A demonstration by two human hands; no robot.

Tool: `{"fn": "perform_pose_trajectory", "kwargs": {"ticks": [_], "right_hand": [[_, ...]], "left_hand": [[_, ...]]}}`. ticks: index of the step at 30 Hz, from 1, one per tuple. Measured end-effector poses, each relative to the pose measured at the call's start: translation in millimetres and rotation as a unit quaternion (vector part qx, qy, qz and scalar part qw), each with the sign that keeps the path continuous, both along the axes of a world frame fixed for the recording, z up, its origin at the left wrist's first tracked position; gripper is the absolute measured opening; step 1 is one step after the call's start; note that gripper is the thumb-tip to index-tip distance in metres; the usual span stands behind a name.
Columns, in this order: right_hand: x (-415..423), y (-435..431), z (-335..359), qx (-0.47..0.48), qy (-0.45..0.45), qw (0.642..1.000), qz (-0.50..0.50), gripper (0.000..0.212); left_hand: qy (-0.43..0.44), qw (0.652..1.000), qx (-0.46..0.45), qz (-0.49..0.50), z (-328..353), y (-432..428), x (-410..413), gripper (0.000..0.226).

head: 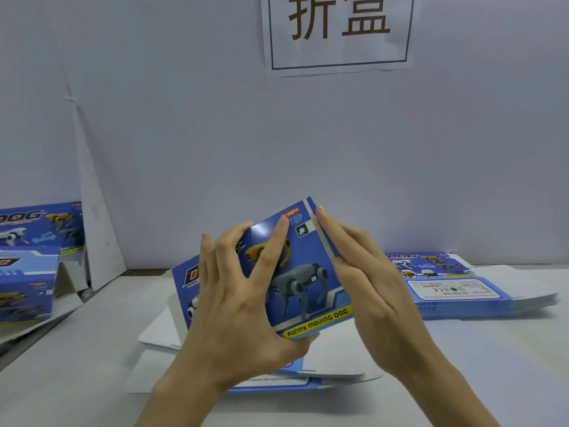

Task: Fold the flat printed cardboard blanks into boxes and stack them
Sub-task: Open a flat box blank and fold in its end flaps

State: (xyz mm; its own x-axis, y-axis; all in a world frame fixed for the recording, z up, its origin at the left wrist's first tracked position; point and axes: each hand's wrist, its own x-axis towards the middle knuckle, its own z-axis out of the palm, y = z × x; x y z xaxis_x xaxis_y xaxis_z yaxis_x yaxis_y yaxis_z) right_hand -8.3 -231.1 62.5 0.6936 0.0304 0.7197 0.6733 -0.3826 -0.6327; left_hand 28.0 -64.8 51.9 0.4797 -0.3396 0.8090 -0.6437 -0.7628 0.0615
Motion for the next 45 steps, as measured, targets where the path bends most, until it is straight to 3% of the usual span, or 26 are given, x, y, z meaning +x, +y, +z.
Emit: {"fn": "perform_pose_trajectory", "kwargs": {"ticks": [3,6,10,15,20,30,34,39,41,45], "right_hand": [[0.3,2.2,2.1,0.084,0.025,0.995,0.046,0.045],[-1.8,7.8,-0.2,0.053,0.011,0.998,0.036,0.046],[-2.1,8.4,-4.1,-0.006,0.024,1.000,0.011,0.065],[-0.3,-5.3,-1.0,0.015,0.089,0.990,0.111,0.062],[2.0,2.7,-8.9,-0.035,0.041,0.998,0.038,0.065],[-2.4,-1.8,-3.1,-0.097,0.063,0.993,0.012,0.060],[-4.6,-13.8,0.9,-0.080,0.139,0.985,0.061,0.069],[-2.0,-3.8,-11.1,-0.114,0.116,0.986,0.029,0.083],[-0.5,1.5,-15.4,-0.074,0.121,0.989,0.033,0.083],[6.7,1.6,-15.2,0.116,0.194,0.966,0.122,0.088]], "left_hand": [[-0.009,1.000,-0.002,0.004,2.9,0.5,-1.4,0.112],[-0.021,1.000,-0.002,0.010,5.4,0.9,-2.9,0.112],[-0.005,1.000,-0.017,-0.005,5.3,1.2,-4.0,0.110],[0.008,1.000,-0.009,-0.012,3.5,1.4,-1.0,0.112],[0.010,1.000,-0.021,-0.012,0.3,1.9,-0.5,0.112],[0.032,0.997,-0.046,-0.054,-9.4,0.0,2.9,0.115],[0.032,0.998,-0.033,-0.044,-6.9,-4.1,1.6,0.116],[0.047,0.998,-0.026,-0.032,-5.0,-2.5,-0.5,0.112],[0.045,0.998,-0.012,-0.035,-3.5,1.8,3.0,0.112],[0.003,0.995,0.081,-0.053,-2.5,13.5,15.6,0.107]]}}
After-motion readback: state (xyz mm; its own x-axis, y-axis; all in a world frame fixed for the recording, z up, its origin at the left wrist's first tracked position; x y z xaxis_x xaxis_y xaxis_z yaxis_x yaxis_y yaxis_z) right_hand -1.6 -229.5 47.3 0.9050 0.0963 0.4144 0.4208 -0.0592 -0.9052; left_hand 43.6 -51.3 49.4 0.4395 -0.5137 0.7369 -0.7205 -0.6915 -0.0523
